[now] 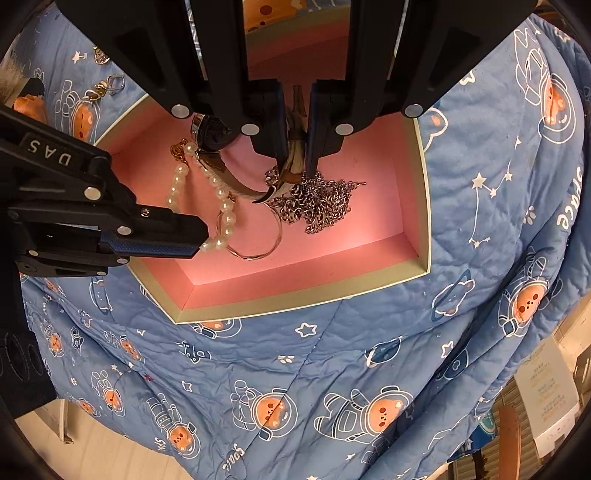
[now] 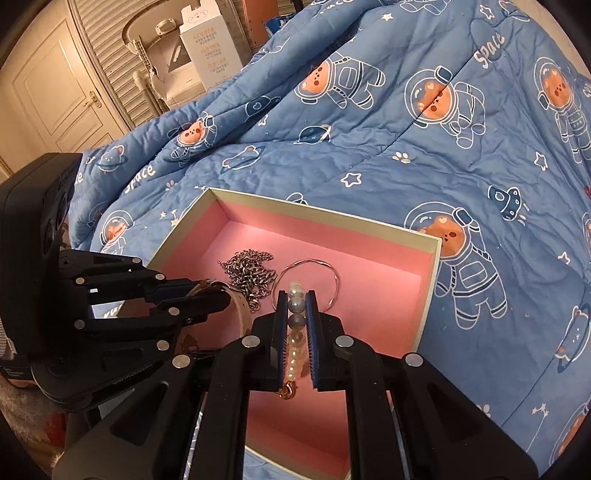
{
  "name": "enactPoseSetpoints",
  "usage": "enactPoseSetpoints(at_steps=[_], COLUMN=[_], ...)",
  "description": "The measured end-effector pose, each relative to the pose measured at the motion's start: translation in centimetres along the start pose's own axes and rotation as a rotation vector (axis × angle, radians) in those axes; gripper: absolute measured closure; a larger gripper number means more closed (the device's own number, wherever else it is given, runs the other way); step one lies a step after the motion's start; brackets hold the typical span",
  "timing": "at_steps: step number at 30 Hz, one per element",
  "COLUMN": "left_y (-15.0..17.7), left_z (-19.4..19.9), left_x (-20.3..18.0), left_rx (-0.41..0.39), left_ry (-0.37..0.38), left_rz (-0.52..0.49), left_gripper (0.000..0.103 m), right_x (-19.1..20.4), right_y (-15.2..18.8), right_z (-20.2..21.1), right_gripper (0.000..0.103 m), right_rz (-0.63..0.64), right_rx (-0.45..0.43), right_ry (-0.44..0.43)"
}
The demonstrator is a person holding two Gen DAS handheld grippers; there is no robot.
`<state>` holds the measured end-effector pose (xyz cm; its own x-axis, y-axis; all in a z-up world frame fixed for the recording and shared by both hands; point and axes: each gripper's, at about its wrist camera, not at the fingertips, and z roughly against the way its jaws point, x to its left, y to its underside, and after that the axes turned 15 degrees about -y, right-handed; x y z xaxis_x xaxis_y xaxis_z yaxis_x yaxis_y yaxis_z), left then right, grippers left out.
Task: Organize jewelry
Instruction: 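Lower watch and pearl bracelet into the box and open both grippers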
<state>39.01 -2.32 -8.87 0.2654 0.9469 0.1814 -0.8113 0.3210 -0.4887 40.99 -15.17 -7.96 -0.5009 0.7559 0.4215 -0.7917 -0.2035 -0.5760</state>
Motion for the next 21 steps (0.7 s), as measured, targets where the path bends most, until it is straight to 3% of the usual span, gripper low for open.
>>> enactPoseSetpoints(at_steps=[7,11,16,19,21], left_y=[-0.2,-0.3,-0.4,-0.5,-0.5], left_z=[-0.2,0.1,0.8,1.5,2.1], left_x=[-0.4,-0.3,0.0,0.3,0.6], left_rx=[-0.011,-0.036,-0.062,-0.085,-0.103], left_ry=[-0.04,-0.065,-0.051,-0.046,-0.035], left_rz=[-0.04,-0.044,-0.019,0.002,0.023], left_gripper=[0.093,0.078,0.071,0.065,0.062], right_x=[-0.2,-0.3,0.0,0.2,0.4], right_y=[-0.2,-0.3,-0.3,-0.3,-0.4], right_z=[-1.1,-1.2,-1.3,-1.3,-1.1], right_gripper=[0.093,0.093,0.093,0.085,0.07], right_rz=[0.06,0.085,0.109,0.127,0.138], right_rx=[0.039,0.043,0.05,0.047,0.037], right_ry=[0.042,0.056,0.07,0.083,0.088])
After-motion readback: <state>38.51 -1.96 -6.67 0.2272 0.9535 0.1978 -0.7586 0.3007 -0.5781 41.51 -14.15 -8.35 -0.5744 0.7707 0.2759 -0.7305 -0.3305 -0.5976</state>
